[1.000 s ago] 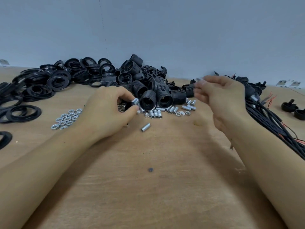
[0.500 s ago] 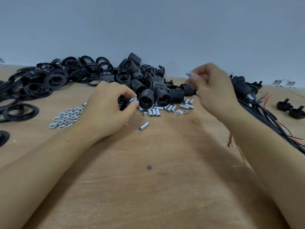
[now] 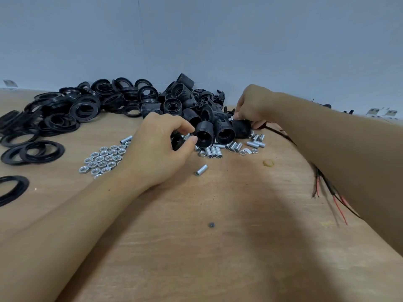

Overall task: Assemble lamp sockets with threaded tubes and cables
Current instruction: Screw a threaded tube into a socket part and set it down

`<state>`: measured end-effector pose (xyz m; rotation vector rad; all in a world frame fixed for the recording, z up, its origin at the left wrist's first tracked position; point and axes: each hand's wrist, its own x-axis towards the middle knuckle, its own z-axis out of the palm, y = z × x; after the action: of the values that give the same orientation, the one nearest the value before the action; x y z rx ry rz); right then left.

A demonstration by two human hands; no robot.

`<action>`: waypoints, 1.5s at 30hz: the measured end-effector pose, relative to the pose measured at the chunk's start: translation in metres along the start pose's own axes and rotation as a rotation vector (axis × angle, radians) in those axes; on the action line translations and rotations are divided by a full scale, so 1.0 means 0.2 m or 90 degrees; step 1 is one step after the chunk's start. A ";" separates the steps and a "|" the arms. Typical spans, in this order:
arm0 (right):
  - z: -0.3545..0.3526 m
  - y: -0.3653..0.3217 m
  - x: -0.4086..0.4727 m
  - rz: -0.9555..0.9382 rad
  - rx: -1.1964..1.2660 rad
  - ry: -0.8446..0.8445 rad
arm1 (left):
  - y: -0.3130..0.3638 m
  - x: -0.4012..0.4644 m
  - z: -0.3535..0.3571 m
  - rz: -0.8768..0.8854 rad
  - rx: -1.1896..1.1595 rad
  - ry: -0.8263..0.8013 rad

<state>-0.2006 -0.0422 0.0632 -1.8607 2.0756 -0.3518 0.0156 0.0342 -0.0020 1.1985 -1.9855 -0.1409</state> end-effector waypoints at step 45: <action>0.27 0.05 -0.55 -0.285 0.751 0.063 | 0.11 0.00 -0.01 -0.198 -0.778 -0.001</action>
<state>-0.1774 0.0703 0.0193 -1.4496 0.9725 -1.4107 0.0013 0.0464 0.0102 0.6281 -1.2431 -1.2866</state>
